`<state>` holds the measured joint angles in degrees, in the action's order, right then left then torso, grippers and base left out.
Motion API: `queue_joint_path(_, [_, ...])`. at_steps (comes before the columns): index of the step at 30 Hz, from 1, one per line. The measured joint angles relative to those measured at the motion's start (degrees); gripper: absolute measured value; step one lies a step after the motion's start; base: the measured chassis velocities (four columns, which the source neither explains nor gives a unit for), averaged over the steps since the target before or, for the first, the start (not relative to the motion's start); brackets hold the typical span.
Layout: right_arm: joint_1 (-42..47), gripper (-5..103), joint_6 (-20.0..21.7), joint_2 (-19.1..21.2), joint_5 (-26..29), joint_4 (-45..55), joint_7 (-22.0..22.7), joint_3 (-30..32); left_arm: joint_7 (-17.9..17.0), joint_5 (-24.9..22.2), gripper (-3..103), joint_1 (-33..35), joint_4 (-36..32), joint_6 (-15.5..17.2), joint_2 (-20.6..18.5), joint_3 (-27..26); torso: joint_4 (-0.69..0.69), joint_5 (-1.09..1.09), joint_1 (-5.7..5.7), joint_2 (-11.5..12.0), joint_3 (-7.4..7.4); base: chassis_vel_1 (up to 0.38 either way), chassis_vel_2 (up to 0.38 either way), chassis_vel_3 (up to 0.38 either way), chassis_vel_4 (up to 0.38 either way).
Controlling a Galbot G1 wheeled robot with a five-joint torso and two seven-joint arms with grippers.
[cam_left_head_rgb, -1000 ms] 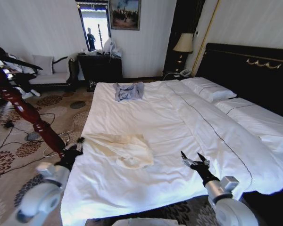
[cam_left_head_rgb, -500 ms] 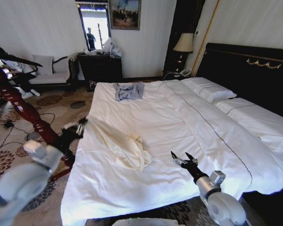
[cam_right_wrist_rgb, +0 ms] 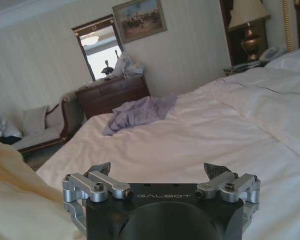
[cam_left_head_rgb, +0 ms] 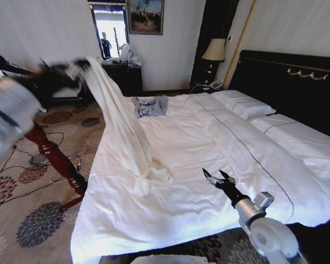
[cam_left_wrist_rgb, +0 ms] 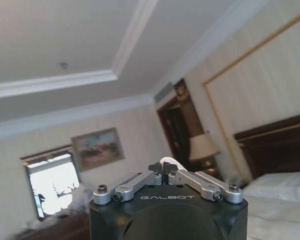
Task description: Pick up the clothes from the bed and hang them on the clothes hanger.
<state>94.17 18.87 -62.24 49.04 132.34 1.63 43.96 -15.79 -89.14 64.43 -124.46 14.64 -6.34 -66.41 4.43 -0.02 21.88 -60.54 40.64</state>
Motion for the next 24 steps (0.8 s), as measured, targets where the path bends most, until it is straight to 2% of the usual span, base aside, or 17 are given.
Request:
queue_joint_path(2, [-0.15, 100, 0.06, 0.13, 0.14, 0.01, 0.04, 0.01, -0.04, -0.32, 1, 0.48, 0.42, 0.03, -0.54, -0.98, 0.0, 0.0, 0.0, 0.0, 0.0, 0.0, 0.0, 0.0, 0.0])
queue_joint_path(3, [-1.48, 100, 0.6, 1.35, 1.12, 0.03, 0.18, 0.06, -0.49, -1.71, 1, 2.82, 2.15, 0.27, -3.09, -4.75, 0.0, 0.03, 0.0, -0.01, -0.01, 0.0, 0.0, 0.0, 0.0])
queue_joint_path(5, [-3.83, 100, 1.0, 3.59, 2.35, -0.38, 0.51, -0.06, -1.61, -2.91, 1, 5.7, 4.76, 0.93, -7.12, -8.16, 0.01, 0.02, -0.01, -0.01, -0.01, 0.0, 0.0, 0.0, 0.0])
queue_joint_path(6, [-3.83, 100, 1.0, 3.59, 2.35, -0.38, 0.51, -0.06, -1.61, -2.91, 1, 5.7, 4.76, 0.93, -7.12, -8.16, 0.01, 0.02, -0.01, -0.01, -0.01, 0.0, 0.0, 0.0, 0.0])
queue_joint_path(8, [-5.93, 100, 1.04, 5.31, 2.93, -1.2, 0.89, -0.54, -2.28, -3.67, 1, 7.37, 6.45, 1.43, -10.17, -9.71, 0.01, 0.02, 0.0, 0.0, 0.0, 0.0, 0.0, 0.0, 0.0])
queue_joint_path(9, [-7.52, 100, 1.05, 6.66, 3.2, -1.95, 0.97, -1.02, -2.59, -4.38, 1, 9.68, 8.3, 1.52, -13.62, -11.45, 0.0, 0.02, 0.0, 0.0, 0.0, 0.0, 0.0, 0.0, 0.0])
queue_joint_path(10, [-8.17, 100, 1.03, 7.28, 3.22, -2.31, 0.97, -1.24, -2.76, -4.65, 1, 11.25, 9.09, 1.52, -15.14, -12.74, -0.02, 0.02, 0.0, 0.0, 0.0, 0.0, 0.0, 0.0, 0.0])
queue_joint_path(11, [-8.17, 100, 1.03, 7.28, 3.22, -2.31, 0.97, -1.24, -2.76, -4.65, 1, 11.25, 9.09, 1.52, -15.14, -12.74, -0.02, 0.02, 0.0, 0.0, 0.0, 0.0, 0.0, 0.0, 0.0])
queue_joint_path(14, [-9.92, 100, 0.57, 9.15, 3.18, -3.39, 0.63, -1.76, -4.43, -6.59, 1, 19.49, 12.6, 1.55, -21.89, -19.86, 0.03, 0.04, 0.0, 0.0, 0.0, 0.0, 0.0, 0.0, 0.0])
queue_joint_path(15, [-9.92, 100, 0.57, 9.15, 3.18, -3.39, 0.63, -1.76, -4.43, -6.59, 1, 19.49, 12.6, 1.55, -21.89, -19.86, 0.03, 0.04, 0.0, 0.0, 0.0, 0.0, 0.0, 0.0, 0.0])
queue_joint_path(17, [-11.9, 100, 0.14, 10.01, 3.22, -3.79, 0.26, -2.75, -6.69, -9.12, 1, 27.64, 17.73, 1.51, -29.36, -26.23, 0.03, 0.06, 0.0, 0.0, 0.0, 0.0, 0.0, 0.0, 0.0])
queue_joint_path(19, [-12.62, 100, 0.11, 9.95, 3.48, -3.59, 0.21, -3.54, -7.9, -9.07, 1, 34.59, 21.14, 1.54, -33.7, -30.35, 0.04, 0.1, 0.0, 0.0, 0.0, 0.0, 0.0, 0.0, 0.0])
queue_joint_path(20, [-12.62, 100, 0.11, 9.95, 3.48, -3.59, 0.21, -3.54, -7.9, -9.07, 1, 34.59, 21.14, 1.54, -33.7, -30.35, 0.04, 0.1, 0.0, 0.0, 0.0, 0.0, 0.0, 0.0, 0.0])
queue_joint_path(23, [-12.49, 100, 0.11, 9.57, 3.52, -2.92, 0.02, -3.87, -10.11, -7.11, 1, 44.02, 23.04, 2.98, -37.89, -36.22, 0.04, 0.0, 0.01, 0.01, 0.02, 0.0, 0.0, 0.0, 0.0])
queue_joint_path(24, [-12.49, 100, 0.11, 9.57, 3.52, -2.92, 0.02, -3.87, -10.11, -7.11, 1, 44.02, 23.04, 2.98, -37.89, -36.22, 0.04, 0.0, 0.01, 0.01, 0.02, 0.0, 0.0, 0.0, 0.0])
